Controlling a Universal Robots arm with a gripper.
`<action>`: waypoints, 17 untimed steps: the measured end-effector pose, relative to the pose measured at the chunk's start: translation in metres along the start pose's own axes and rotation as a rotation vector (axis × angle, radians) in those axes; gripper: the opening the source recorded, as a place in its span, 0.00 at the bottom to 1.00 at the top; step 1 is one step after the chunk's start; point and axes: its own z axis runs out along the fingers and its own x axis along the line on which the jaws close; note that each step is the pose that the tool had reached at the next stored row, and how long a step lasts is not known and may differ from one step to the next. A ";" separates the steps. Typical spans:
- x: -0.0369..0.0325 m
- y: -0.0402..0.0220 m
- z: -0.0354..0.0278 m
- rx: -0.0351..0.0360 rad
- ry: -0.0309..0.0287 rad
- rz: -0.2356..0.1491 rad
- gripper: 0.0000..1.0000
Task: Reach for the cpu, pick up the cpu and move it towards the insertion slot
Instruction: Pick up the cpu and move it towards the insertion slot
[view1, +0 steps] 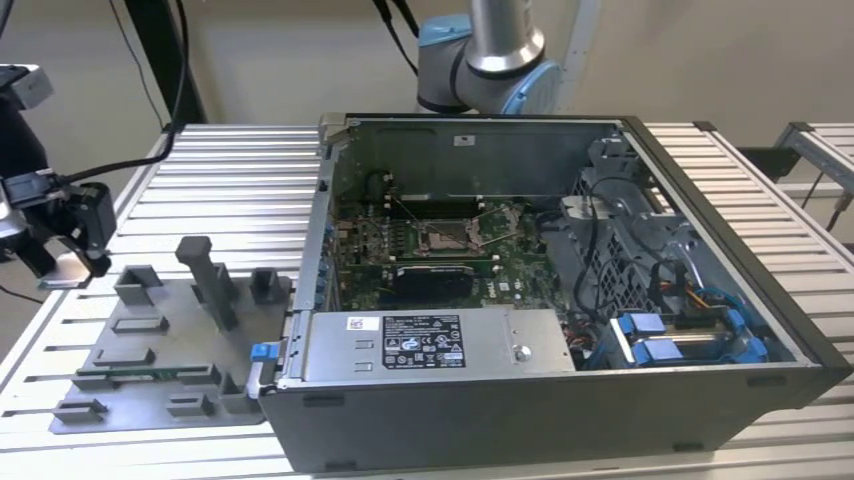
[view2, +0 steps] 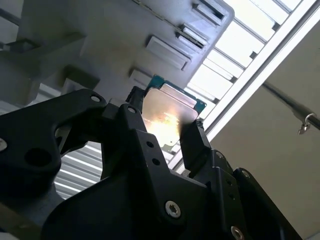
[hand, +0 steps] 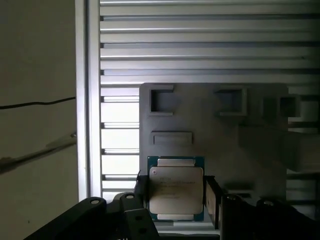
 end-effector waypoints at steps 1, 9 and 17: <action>0.0000 0.0001 -0.0017 0.0000 0.0000 0.000 0.00; 0.0000 0.0006 -0.0207 0.0000 0.0000 0.000 0.00; 0.0000 0.0013 -0.0415 -0.0001 -0.0002 0.000 0.00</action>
